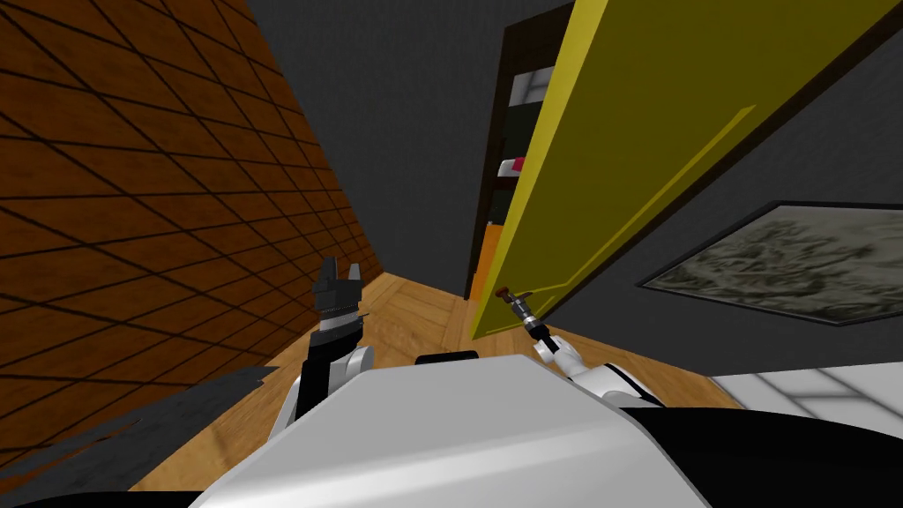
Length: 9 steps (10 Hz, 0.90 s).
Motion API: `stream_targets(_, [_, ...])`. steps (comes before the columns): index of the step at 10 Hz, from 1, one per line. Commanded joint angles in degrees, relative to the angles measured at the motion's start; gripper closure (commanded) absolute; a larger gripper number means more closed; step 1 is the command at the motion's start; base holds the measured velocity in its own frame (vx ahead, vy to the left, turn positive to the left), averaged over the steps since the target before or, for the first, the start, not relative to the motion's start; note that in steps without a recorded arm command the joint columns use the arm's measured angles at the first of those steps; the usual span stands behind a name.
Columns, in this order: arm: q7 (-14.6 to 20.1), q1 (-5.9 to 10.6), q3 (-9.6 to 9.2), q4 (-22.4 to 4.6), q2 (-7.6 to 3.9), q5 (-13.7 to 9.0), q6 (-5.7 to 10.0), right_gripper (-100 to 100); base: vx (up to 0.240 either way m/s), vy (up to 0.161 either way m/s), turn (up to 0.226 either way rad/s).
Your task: Pull the door open
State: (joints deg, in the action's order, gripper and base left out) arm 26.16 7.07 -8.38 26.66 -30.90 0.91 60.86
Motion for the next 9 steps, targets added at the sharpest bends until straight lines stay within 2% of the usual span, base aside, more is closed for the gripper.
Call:
stream_targets(1, [0.8,-1.0,-0.34,0.16,-0.86,0.22,1.65,100,-0.174,-0.088,0.14])
stream_targets(3, [1.79,-1.81,-0.77,-0.45,-1.86,0.51,3.83,100,-0.196,-0.087,0.14])
stream_targets(4, [1.52,-1.05,-0.69,-1.09,-1.5,0.45,3.25,100,-0.091,-0.041,0.036])
stream_targets(5, [1.86,-1.56,-0.95,-1.58,-1.81,0.42,4.37,100,-0.129,-0.07,0.192])
stream_targets(9, [2.35,-2.54,-1.41,-2.5,-2.68,0.19,6.89,100,-0.202,-0.116,0.183])
